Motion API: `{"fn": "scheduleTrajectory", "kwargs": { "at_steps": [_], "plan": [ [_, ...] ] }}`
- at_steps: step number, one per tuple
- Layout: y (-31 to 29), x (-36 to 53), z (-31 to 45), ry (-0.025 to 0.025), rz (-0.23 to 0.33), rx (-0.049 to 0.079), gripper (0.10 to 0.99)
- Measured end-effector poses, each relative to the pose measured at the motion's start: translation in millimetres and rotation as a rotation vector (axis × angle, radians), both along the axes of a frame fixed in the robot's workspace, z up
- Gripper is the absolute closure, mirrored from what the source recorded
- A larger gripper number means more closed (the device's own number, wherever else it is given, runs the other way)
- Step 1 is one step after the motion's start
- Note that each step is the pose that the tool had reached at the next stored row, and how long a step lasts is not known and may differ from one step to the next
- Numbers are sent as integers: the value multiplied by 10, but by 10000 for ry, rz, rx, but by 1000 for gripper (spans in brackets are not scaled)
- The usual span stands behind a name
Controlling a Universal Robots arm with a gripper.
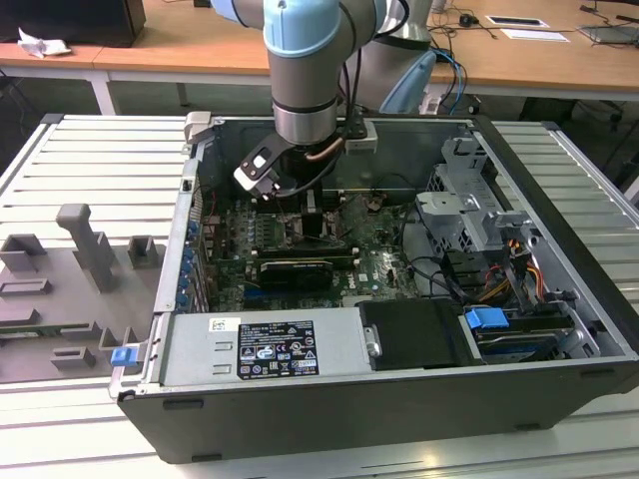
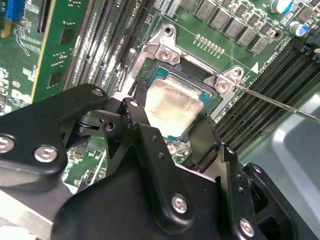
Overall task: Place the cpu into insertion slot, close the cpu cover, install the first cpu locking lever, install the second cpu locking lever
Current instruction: 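Place the cpu into insertion slot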
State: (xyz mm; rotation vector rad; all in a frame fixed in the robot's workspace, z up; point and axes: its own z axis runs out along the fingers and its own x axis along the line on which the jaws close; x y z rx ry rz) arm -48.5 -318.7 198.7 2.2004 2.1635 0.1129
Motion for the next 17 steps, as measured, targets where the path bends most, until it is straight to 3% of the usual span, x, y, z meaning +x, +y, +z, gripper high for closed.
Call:
{"fn": "scheduleTrajectory", "kwargs": {
  "at_steps": [1,5,11,17],
  "plan": [
    [26,2,-4,1,39,-2,482],
    [27,2,-4,0,47,-13,482],
    [5,2,-4,1,47,-214,482],
    [27,2,-4,0,26,-119,482]
  ]
}}
